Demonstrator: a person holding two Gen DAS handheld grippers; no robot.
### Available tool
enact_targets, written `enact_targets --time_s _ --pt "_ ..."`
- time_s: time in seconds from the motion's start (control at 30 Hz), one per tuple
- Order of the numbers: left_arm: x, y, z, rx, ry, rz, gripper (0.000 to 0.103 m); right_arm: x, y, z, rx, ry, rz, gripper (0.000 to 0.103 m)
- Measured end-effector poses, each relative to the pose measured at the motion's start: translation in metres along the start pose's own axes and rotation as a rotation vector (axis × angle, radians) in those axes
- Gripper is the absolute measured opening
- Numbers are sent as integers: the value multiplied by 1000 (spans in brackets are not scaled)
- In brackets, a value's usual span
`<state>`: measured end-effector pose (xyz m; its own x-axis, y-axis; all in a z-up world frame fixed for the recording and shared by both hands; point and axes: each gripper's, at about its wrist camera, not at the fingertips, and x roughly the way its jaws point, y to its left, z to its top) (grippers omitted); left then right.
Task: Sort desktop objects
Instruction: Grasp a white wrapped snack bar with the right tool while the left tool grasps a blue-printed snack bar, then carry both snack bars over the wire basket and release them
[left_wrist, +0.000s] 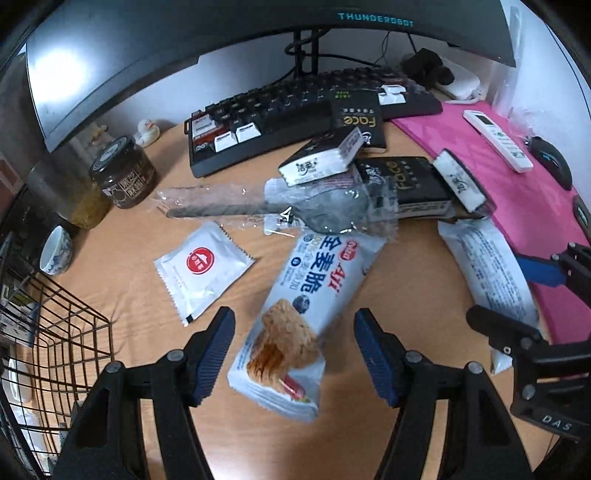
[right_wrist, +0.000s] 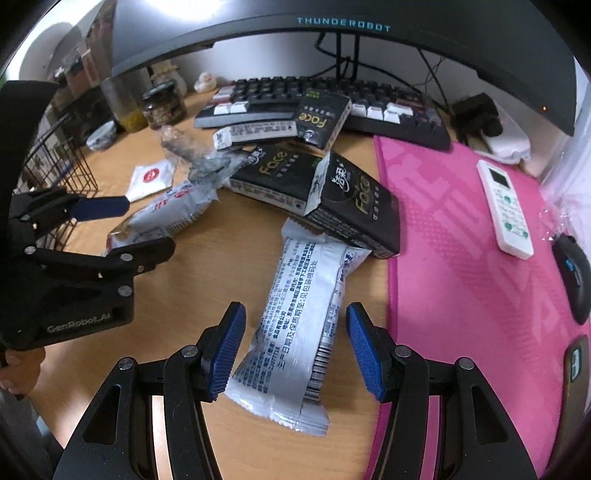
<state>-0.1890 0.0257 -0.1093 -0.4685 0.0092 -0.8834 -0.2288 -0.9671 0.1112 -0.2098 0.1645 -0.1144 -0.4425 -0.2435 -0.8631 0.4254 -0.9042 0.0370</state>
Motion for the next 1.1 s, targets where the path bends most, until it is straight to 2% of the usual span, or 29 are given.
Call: enact_targets --time_s 0.03,0.07,0.1,0.2,0.37,0.57,0.63,0.67,0.7,0.8,1.03,1.07,1.1 --pt "1 1 0 -6 8 -11 58 1 0 0 0 2 4 56" --pt "0 1 0 -13 9 -35 46 1 -1 0 0 1 3 56" --pt "-1 2 0 -15 18 -42 43 0 -1 -1 4 3 5 50" --pt "-5 -1 -4 -14 32 -10 43 -4 -3 -3 7 12 20 37" --pt "-18 -6 -23 -79 59 -26 43 -15 -3 -19 -6 26 26 36" --pt "-41 -24 -59 -92 75 -28 43 -35 -3 -52 -8 40 21 36" --pt "-44 -25 -64 -93 73 -21 48 -41 -1 -59 -10 31 27 37" --pt "-46 -26 -65 -91 66 -17 53 -42 0 -61 -12 25 23 37" --pt "-48 -27 -65 -93 57 -17 58 -43 0 -62 -12 21 15 39" --pt "-52 -28 -63 -93 29 -26 64 -41 -2 -62 3 16 14 46" --pt "-41 -30 -59 -75 38 -24 63 -38 -5 -58 15 13 16 47" --pt "-39 -31 -59 -72 41 -27 61 -37 -5 -58 13 15 15 46" --pt "-39 -32 -58 -72 42 -26 54 -38 -5 -58 10 16 17 41"
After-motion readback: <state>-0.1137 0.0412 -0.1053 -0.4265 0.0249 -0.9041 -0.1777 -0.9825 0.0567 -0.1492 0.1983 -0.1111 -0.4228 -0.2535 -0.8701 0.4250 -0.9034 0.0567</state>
